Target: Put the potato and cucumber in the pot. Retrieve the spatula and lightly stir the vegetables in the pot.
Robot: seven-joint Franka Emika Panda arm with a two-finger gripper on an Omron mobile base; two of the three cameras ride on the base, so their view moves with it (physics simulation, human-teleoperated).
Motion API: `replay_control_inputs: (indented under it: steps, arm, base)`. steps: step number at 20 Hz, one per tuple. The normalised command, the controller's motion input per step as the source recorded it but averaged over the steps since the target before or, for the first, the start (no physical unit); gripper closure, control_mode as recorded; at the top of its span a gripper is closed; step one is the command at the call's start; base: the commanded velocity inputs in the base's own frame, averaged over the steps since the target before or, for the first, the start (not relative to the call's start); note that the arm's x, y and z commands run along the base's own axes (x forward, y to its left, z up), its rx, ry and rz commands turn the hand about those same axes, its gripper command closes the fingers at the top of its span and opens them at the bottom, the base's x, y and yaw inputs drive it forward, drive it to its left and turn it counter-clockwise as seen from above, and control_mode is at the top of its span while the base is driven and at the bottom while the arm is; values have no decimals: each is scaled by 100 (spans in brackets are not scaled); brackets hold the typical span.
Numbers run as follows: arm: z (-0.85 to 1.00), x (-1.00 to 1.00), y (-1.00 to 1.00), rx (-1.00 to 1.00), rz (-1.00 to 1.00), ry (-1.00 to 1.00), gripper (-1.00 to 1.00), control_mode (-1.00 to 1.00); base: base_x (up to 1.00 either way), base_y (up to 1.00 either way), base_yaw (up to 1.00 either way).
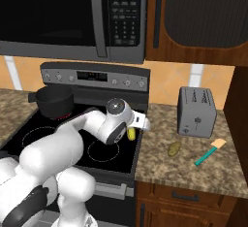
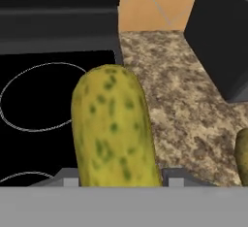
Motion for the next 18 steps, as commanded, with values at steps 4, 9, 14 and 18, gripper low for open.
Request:
replay_control_inputs:
  steps: [4, 9, 14, 18]
  arm:
    - [100, -12, 100, 10, 0, -8, 100, -100]
    - [87, 0, 100, 11, 3, 0, 100, -100]
    - [46, 3, 100, 8, 6, 0, 100, -100]
    - [17, 5, 100, 5, 9, 0, 100, -100]
  base:
    - [0, 0, 0]
    - [0, 0, 0]
    - [0, 0, 0]
    - [0, 0, 0]
